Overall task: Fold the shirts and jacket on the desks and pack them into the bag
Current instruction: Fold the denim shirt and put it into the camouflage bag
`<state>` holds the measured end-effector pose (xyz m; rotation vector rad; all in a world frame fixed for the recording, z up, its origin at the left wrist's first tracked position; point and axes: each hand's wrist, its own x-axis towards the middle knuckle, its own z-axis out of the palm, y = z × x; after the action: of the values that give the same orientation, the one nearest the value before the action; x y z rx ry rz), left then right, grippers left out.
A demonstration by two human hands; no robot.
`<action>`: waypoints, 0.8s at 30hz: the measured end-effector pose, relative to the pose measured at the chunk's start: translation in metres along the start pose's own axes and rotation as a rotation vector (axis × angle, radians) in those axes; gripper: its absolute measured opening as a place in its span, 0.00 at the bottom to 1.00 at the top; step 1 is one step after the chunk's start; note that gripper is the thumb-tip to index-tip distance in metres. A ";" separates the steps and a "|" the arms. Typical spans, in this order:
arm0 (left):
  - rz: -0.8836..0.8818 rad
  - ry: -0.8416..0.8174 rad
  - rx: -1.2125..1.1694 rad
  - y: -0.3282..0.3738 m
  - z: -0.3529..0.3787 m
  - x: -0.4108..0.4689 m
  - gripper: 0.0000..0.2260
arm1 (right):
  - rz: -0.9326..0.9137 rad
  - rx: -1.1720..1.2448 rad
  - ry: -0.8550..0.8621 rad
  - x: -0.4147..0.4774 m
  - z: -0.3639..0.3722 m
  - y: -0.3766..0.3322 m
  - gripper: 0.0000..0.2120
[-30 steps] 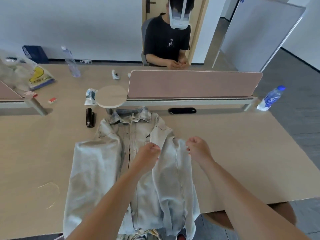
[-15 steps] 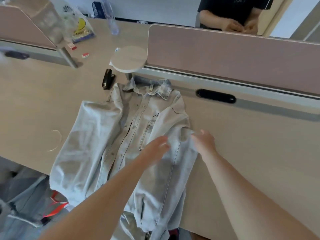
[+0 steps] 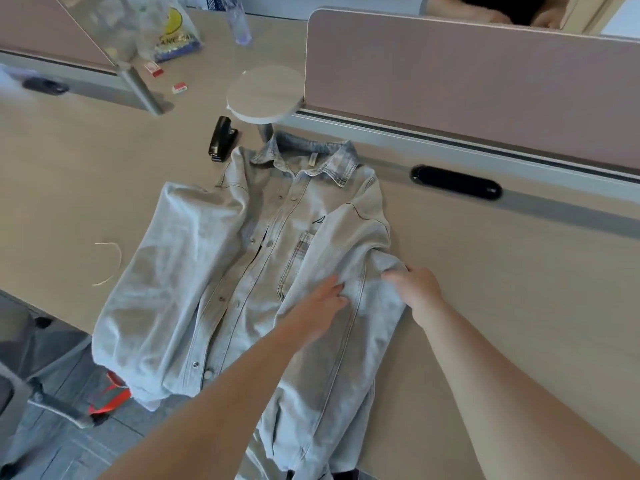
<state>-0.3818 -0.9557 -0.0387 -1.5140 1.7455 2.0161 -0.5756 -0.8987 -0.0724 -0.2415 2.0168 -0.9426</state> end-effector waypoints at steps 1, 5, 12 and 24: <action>0.013 -0.001 0.003 0.001 0.001 -0.002 0.24 | -0.003 0.028 -0.009 -0.002 0.000 -0.001 0.04; 0.071 0.051 0.095 0.010 0.007 -0.011 0.20 | -0.043 0.079 -0.056 -0.015 -0.002 -0.015 0.10; 0.133 0.086 0.137 0.038 0.003 -0.047 0.25 | -0.137 0.133 -0.205 -0.054 0.009 -0.068 0.02; 0.071 0.452 0.145 0.042 -0.021 -0.093 0.13 | -0.109 0.353 -0.287 -0.116 0.064 -0.143 0.05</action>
<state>-0.3475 -0.9390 0.0579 -1.9972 2.0696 1.6160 -0.4809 -0.9757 0.0796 -0.2753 1.5591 -1.2384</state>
